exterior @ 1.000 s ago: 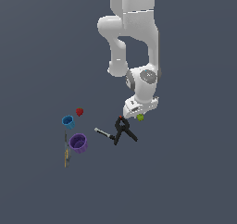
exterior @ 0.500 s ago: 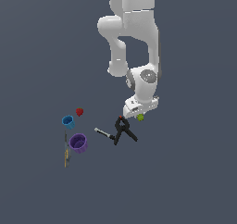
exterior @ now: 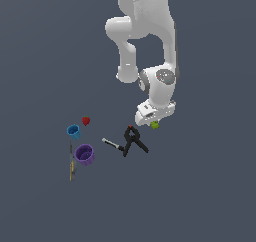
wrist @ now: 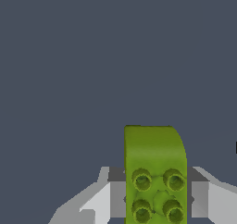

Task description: Pick up a designated object from a clutter of objects.

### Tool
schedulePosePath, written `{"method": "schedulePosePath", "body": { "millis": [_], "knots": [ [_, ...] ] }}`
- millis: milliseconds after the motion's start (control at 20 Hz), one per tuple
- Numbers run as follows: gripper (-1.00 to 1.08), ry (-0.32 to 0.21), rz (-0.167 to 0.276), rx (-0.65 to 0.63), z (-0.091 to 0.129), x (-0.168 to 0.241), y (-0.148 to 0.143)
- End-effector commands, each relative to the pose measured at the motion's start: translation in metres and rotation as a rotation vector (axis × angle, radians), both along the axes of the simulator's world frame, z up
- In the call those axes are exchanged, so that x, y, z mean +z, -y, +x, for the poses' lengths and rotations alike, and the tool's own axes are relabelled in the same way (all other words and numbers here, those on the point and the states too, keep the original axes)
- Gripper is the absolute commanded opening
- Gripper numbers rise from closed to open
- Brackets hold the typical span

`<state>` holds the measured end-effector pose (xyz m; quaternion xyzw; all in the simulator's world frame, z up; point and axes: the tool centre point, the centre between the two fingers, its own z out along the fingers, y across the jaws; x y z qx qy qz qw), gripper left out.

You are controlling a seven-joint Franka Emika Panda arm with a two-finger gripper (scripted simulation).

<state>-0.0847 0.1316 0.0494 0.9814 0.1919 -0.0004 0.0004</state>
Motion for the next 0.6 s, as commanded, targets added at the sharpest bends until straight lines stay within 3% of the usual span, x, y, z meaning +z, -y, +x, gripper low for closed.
{"method": "schedulePosePath", "body": {
  "millis": [0, 550],
  "knots": [
    [-1.00, 0.001, 0.000, 0.000, 0.005, 0.015, -0.004],
    [-1.00, 0.000, 0.002, 0.002, 0.035, 0.107, -0.030]
  ]
}}
